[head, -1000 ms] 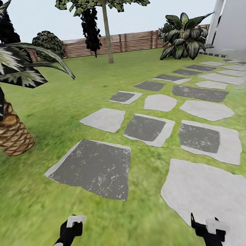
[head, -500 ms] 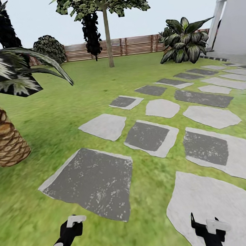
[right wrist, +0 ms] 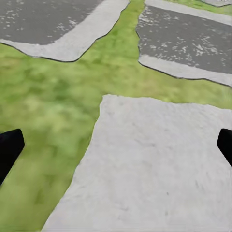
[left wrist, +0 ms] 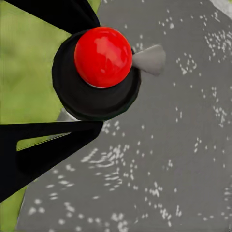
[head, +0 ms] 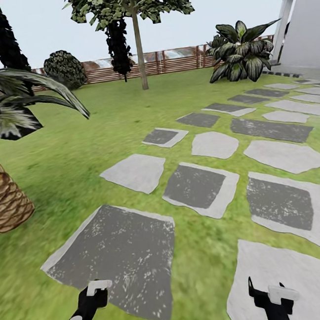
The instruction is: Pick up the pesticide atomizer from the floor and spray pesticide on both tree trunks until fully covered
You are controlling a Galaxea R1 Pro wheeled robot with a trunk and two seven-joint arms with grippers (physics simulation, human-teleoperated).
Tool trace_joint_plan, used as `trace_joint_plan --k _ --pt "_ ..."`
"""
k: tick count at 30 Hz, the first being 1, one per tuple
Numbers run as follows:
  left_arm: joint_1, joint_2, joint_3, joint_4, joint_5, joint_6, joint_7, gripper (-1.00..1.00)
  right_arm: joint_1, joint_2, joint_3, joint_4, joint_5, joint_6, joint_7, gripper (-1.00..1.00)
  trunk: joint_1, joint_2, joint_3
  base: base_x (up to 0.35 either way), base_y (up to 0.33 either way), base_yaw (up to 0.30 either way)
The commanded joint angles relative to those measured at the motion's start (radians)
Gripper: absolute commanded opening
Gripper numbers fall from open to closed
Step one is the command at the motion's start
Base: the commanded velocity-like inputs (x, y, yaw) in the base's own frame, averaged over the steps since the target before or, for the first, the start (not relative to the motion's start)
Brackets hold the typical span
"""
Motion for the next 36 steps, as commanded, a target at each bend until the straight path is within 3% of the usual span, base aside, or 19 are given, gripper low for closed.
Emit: trace_joint_plan --k 1,17,36 --pt "0.000 0.000 0.000 0.000 0.000 0.000 0.000 -1.00 0.000 0.000 0.000 0.000 0.000 0.000 0.000 1.00 0.000 0.000 0.002 0.339 0.000 0.000" --pt "0.001 0.000 0.000 0.000 0.000 0.000 0.000 -1.00 0.000 0.000 0.000 0.000 0.000 0.000 -0.001 1.00 0.000 0.000 0.024 0.339 0.000 0.000" --pt "0.000 0.000 0.000 0.000 0.001 0.000 0.000 -1.00 0.000 -0.002 0.000 0.021 0.002 0.000 0.001 1.00 0.000 0.000 0.025 0.340 0.000 0.000"
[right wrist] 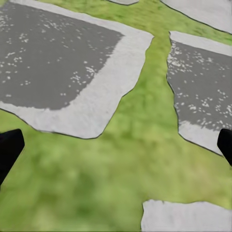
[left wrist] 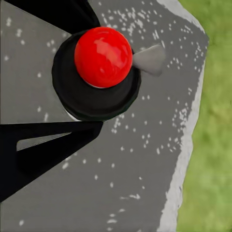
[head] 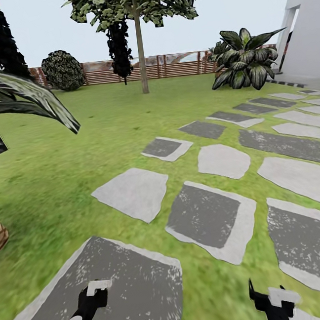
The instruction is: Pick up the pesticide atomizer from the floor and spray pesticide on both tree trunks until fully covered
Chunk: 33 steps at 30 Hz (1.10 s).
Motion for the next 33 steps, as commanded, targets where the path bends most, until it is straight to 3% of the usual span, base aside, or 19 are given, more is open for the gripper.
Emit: trace_joint_plan --k 1,33 --pt "0.000 0.000 0.000 0.000 0.000 0.000 0.000 -1.00 0.000 0.000 0.000 0.000 0.000 0.000 0.000 1.00 0.000 0.000 0.000 0.340 0.000 0.000" --pt "0.000 0.001 0.000 0.000 0.000 0.000 0.000 -1.00 0.000 -0.001 0.000 0.026 -0.002 -0.002 0.000 1.00 0.000 0.000 0.022 0.340 0.000 0.000"
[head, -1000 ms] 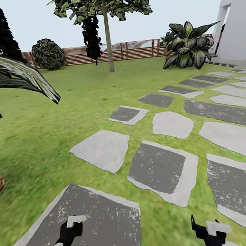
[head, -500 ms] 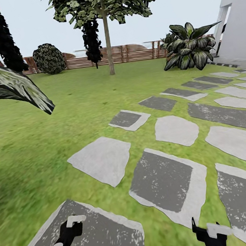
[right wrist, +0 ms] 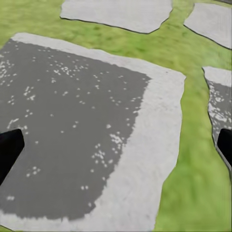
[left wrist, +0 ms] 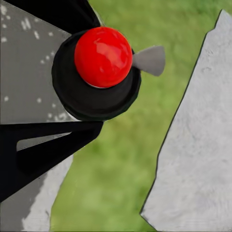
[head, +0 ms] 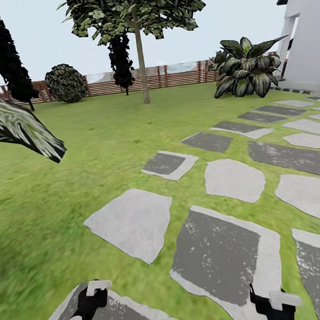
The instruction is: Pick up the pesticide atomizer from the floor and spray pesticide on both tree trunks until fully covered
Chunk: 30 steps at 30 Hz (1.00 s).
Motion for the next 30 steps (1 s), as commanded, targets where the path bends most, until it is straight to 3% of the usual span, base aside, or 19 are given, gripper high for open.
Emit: trace_joint_plan --k 1,30 --pt "0.000 0.000 0.000 -0.001 0.000 0.000 0.000 -1.00 0.000 0.000 0.000 0.000 0.000 0.000 0.000 1.00 0.000 0.000 0.000 0.340 0.000 0.000" --pt "0.000 0.000 0.000 -0.002 0.000 0.000 0.000 -1.00 0.000 0.000 0.000 0.000 0.001 0.000 0.000 1.00 0.000 0.000 0.000 0.340 0.000 0.000"
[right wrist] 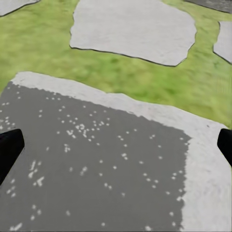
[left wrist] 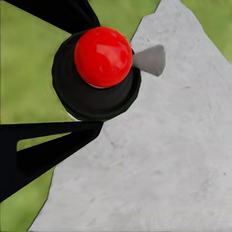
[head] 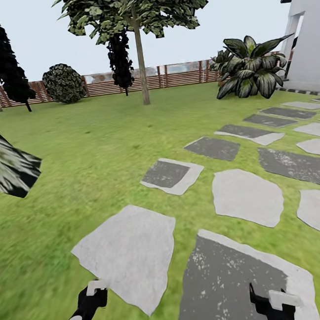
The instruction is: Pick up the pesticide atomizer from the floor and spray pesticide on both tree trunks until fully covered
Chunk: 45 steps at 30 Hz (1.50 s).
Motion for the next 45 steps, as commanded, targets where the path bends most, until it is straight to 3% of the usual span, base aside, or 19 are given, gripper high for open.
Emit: trace_joint_plan --k 1,45 --pt "0.000 0.000 0.000 0.000 0.000 0.000 0.000 -1.00 0.000 0.000 0.000 0.000 0.000 0.000 0.000 1.00 0.000 0.000 0.000 0.340 0.000 0.000" --pt "0.001 0.001 0.000 0.001 0.000 0.000 0.000 -1.00 0.000 0.000 0.000 0.001 0.001 0.000 0.000 1.00 0.000 0.000 0.000 0.340 0.000 0.000"
